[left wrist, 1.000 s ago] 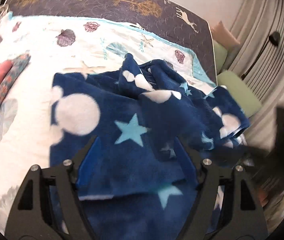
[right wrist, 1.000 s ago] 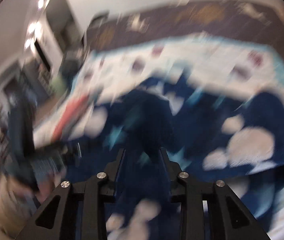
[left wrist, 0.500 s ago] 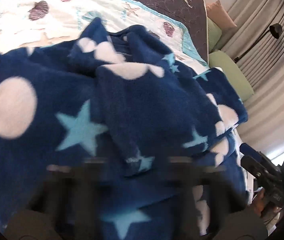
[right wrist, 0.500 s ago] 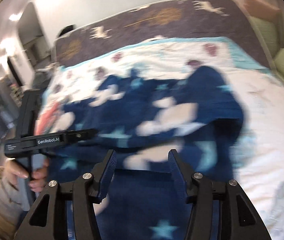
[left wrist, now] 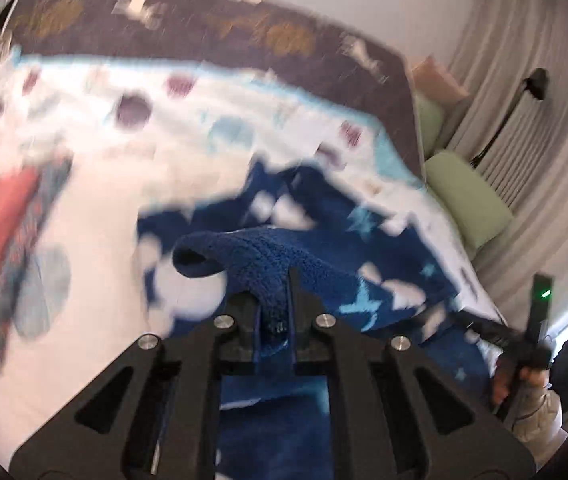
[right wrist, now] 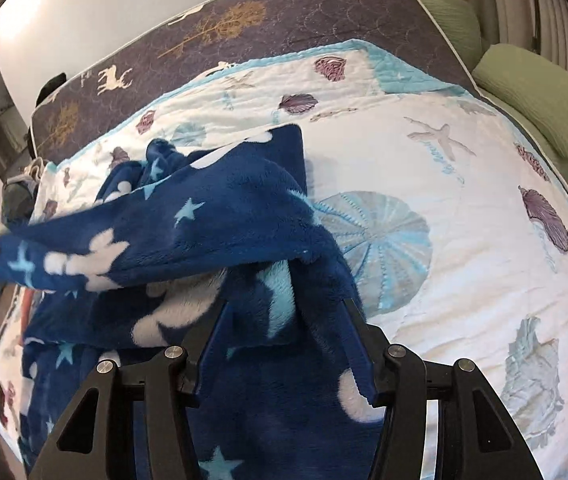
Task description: Fold small clothes
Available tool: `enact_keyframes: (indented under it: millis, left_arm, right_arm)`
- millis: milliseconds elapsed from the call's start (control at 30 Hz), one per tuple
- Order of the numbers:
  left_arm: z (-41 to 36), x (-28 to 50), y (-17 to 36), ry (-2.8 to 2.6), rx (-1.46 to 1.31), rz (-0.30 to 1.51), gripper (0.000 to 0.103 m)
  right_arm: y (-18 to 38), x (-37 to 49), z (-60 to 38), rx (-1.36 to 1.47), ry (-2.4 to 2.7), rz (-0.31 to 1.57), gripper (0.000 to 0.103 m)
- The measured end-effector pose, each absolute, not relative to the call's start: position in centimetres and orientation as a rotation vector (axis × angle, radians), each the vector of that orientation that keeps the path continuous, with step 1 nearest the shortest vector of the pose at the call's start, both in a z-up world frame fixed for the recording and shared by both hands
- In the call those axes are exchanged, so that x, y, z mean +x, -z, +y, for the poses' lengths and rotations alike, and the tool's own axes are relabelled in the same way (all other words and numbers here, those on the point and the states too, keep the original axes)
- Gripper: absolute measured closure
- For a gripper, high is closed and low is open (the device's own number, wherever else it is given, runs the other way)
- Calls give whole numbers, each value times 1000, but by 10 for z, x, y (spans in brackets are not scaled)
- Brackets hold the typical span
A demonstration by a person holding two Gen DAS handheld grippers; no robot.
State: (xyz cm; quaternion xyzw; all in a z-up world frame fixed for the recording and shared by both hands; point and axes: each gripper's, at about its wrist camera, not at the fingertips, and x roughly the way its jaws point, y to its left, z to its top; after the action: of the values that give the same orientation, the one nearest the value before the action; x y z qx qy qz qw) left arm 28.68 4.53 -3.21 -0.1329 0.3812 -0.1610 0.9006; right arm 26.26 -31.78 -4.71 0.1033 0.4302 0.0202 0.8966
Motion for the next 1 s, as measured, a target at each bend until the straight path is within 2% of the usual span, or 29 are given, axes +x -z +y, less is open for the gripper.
enact_keyframes:
  millis: [133,200,233,267,433,533,600,633,667,833,900,1000]
  left_arm:
    - [46,287,68,330,-294,867,88]
    - [47,284,75,312,-287,889,68]
    - [50,280,78,298,-294,893,52]
    - [52,281,76,282,-312,885,47]
    - [61,295,61,279,-395,819,47]
    - [52,325,78,256,-389,906,47]
    - [51,341,92,213,-410,961,61]
    - [51,343,92,207,-411,956,82]
    - [50,341,88,229,-410,925,90]
    - [50,300,31,232,-278,617,91]
    - [51,306,34,179,-207,638,89]
    - [61,328,77,103,-198,819,89]
  right_arm:
    - [43,258,-312,180,-42,882,48]
    - [37,257,-310,177,-50,868,48]
    - [33,257,-310,175,-58,859,48]
    - [29,257,-308,167,-69,847,48]
    - [12,265,-291,142,-130,789,48]
    - [8,280,-276,146,-201,763,48]
    - [16,292,-272,159,-212,790,48]
    - [23,299,-272,176,-204,813,48]
    - [33,306,-273,191,-190,840,48]
    - [64,307,-283,236,-185,860,48]
    - [61,305,-280,215,-181,853,48]
    - [62,303,-276,191,-170,848,48]
